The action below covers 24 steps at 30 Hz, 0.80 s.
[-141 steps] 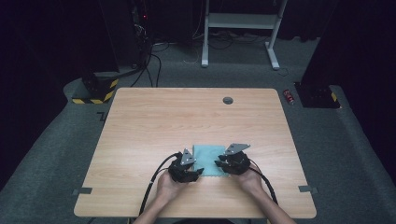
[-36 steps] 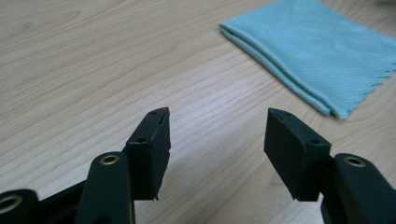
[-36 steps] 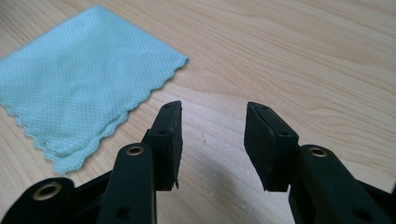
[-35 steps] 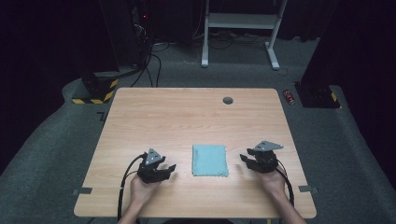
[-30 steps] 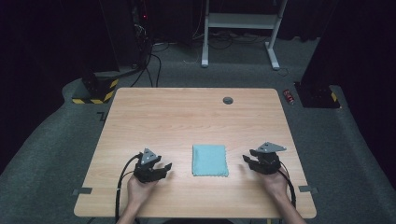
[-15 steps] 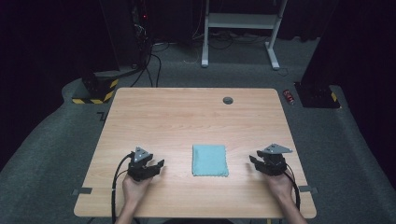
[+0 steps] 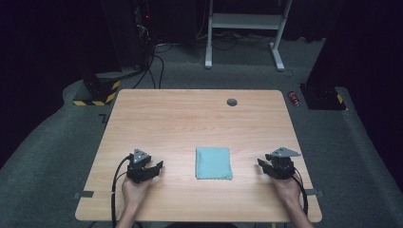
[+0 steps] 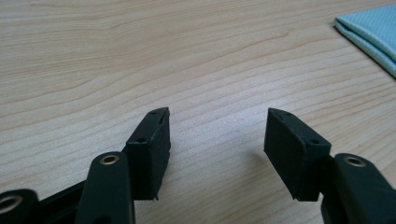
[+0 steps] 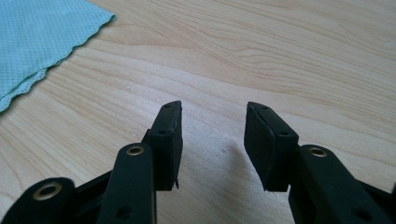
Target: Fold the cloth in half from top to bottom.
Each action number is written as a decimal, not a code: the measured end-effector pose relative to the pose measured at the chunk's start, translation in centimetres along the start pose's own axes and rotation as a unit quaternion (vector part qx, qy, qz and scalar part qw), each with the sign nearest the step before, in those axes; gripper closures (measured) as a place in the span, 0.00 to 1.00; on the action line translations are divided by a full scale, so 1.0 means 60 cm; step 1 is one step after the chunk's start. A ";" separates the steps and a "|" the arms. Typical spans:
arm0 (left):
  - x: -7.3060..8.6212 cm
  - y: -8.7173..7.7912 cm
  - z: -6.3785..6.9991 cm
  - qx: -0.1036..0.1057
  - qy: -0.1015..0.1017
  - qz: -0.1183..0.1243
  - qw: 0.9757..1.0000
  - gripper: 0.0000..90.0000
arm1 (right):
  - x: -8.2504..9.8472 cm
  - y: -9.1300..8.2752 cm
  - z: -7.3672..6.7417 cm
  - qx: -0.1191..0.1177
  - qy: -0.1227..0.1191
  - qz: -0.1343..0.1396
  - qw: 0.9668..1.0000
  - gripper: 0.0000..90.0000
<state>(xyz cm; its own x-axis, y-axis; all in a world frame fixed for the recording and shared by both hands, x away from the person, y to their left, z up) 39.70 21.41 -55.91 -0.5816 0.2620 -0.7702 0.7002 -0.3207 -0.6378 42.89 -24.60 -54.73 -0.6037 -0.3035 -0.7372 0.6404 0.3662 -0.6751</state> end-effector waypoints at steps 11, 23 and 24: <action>-0.001 0.005 0.003 -0.028 0.022 -0.011 0.999 0.41 | 0.010 0.006 0.007 0.005 0.007 -0.008 1.000 0.62; 0.000 0.005 0.005 -0.026 0.023 -0.014 0.999 0.35 | 0.014 0.006 0.013 0.014 0.026 -0.002 1.000 0.48; 0.000 0.004 0.005 -0.028 0.021 -0.015 0.999 0.34 | 0.014 0.006 0.013 0.014 0.027 -0.002 1.000 0.47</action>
<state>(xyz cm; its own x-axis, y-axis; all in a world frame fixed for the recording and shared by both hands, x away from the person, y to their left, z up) 39.72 21.04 -56.08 -0.5859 0.3093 -0.7490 0.7055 -0.2602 -0.6592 43.00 -25.39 -55.62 -0.6311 -0.2564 -0.7321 0.6506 0.3391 -0.6795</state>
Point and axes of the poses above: each handheld gripper's, and its own axes: y roughly forward along the jaws, x roughly out of its underside, z roughly to its right, the point moved 5 cm from there along y, roughly forward along the jaws, and after that the axes turned 5 degrees about y, right-handed, at the moved point
